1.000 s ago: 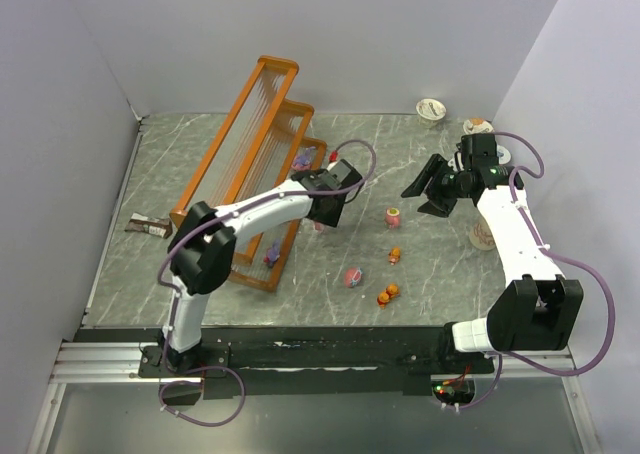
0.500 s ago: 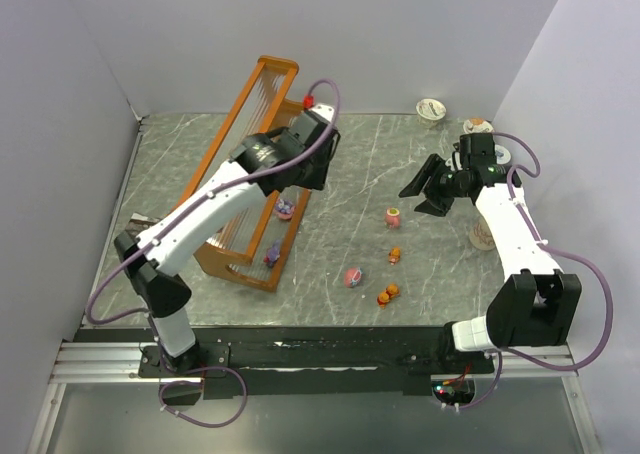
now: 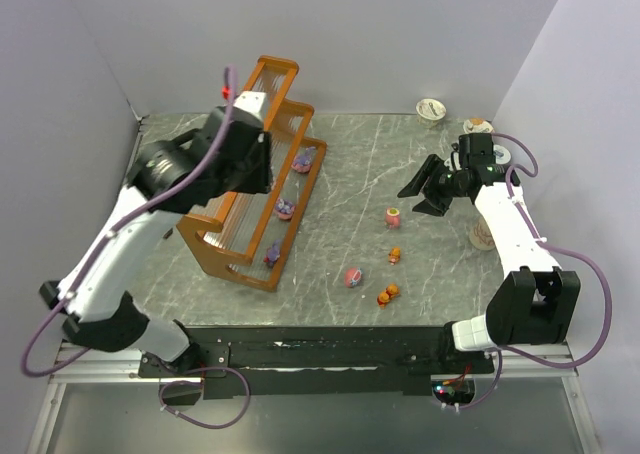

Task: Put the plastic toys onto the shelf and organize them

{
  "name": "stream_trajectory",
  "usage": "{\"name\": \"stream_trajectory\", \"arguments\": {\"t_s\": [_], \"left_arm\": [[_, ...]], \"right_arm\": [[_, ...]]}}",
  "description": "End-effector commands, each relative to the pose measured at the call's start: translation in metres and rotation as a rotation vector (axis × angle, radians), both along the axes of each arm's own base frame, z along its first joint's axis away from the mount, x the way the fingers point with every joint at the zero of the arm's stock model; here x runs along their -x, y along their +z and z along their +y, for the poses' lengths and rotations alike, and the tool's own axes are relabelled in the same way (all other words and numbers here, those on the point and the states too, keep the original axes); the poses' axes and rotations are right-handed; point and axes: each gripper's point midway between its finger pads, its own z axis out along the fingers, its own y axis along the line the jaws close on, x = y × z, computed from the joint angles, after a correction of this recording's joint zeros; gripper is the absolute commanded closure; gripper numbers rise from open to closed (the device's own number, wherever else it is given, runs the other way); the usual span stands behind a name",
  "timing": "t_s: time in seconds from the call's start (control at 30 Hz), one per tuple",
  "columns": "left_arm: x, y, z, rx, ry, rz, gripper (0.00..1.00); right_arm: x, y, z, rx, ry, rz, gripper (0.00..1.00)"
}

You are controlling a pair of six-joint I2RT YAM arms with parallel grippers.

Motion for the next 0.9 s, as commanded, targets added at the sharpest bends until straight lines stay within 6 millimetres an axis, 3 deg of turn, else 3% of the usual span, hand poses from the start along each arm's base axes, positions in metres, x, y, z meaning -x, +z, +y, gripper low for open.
{"name": "stream_trajectory", "arguments": {"t_s": [0.0, 0.27, 0.43, 0.6, 0.87], "left_arm": [[0.018, 0.009, 0.031, 0.005, 0.061, -0.011, 0.94], [0.009, -0.010, 0.070, -0.062, 0.113, -0.005, 0.94], [0.000, 0.002, 0.096, -0.072, 0.154, -0.053, 0.94], [-0.001, 0.008, 0.099, -0.075, 0.114, -0.090, 0.89], [0.008, -0.010, 0.098, -0.092, 0.025, -0.041, 0.86]], "right_arm": [[-0.006, 0.000, 0.002, -0.014, 0.010, -0.010, 0.37], [-0.006, -0.001, 0.004, -0.011, 0.021, -0.004, 0.39], [-0.007, 0.000, 0.004, -0.013, 0.019, -0.008, 0.39], [-0.007, 0.002, 0.003, -0.007, 0.020, -0.006, 0.39], [-0.003, 0.000, 0.003, 0.000, 0.027, 0.011, 0.39]]}}
